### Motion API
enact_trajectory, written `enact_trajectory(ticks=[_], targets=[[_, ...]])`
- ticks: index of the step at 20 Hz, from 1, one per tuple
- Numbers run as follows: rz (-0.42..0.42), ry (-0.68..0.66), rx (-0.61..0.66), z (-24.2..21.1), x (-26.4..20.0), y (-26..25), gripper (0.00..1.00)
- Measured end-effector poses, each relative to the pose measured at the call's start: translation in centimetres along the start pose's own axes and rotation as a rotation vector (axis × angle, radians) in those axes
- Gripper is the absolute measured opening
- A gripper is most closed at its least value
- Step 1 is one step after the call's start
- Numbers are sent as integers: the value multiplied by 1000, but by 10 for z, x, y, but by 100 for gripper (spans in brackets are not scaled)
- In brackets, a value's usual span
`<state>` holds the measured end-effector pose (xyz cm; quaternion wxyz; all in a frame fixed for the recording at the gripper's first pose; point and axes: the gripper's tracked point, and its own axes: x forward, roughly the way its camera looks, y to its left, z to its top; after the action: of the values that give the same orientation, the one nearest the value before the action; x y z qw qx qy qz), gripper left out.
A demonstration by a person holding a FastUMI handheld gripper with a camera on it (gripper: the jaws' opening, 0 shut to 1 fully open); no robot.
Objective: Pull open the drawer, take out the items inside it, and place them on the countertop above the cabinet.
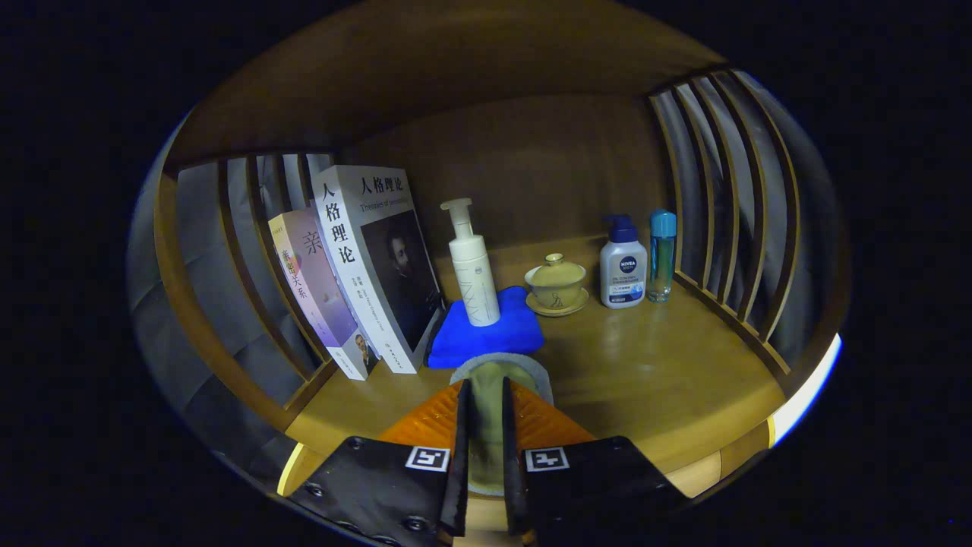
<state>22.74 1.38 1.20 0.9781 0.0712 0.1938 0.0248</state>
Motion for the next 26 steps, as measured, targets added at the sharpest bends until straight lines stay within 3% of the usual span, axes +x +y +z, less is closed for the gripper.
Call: enact_trajectory(ticks=[6,12,16,26], targets=[[-35,-146,-104,12,-36,3,99],[9,-337,-182,4,-128,33,98],[22,-411,-186,-29,-178,44,98],[-39,-429,-192,-101,-225,13,98]])
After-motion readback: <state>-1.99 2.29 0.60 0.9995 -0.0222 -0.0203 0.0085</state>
